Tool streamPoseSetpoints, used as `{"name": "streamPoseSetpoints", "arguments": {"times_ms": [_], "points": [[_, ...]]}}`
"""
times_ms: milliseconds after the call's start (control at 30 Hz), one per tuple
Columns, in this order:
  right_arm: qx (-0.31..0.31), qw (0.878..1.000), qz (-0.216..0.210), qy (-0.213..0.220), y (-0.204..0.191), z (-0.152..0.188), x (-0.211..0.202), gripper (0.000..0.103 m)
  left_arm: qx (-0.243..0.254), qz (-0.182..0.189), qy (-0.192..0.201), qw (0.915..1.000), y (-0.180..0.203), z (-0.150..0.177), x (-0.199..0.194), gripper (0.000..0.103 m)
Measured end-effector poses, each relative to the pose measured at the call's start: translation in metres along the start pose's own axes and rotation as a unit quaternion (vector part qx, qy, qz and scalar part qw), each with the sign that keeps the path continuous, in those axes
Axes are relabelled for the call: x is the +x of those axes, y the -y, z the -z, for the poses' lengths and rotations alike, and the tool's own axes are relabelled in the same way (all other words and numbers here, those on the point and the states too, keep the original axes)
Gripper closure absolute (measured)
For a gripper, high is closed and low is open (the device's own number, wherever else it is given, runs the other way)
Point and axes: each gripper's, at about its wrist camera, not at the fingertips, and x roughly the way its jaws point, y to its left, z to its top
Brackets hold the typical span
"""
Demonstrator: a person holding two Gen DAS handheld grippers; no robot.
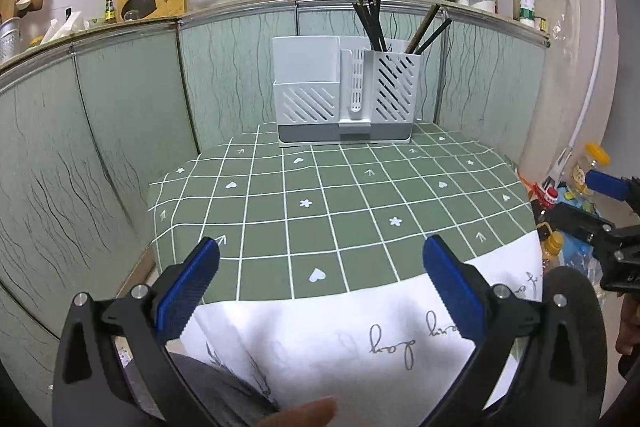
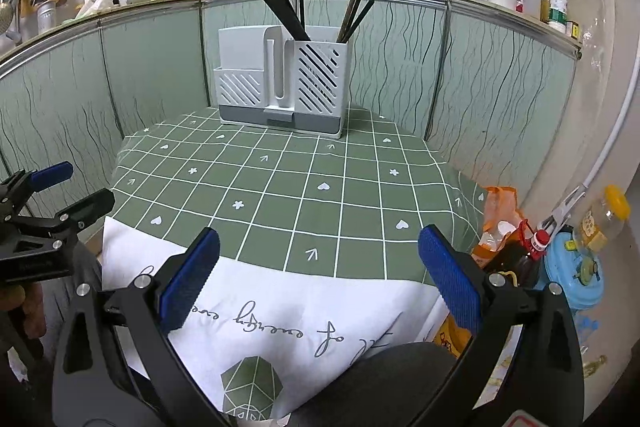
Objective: Organize utensils
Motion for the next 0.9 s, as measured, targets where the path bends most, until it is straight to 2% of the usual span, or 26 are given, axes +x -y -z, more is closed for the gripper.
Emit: {"name": "streamPoseSetpoints", "arguments": {"times_ms": [433, 900], "points": [[-0.004, 1.000, 0.014, 0.005, 0.002, -0.009, -0.002, 0.008, 0.011, -0.005, 0.023, 0.9997, 0.001, -0.009, -0.012, 0.004], [0.001, 1.000, 0.023, 0.013, 0.006, -0.015, -0.005, 0.008, 0.010, -0.015, 0.017, 0.9997, 0.001, -0.012, -0.012, 0.004]]}}
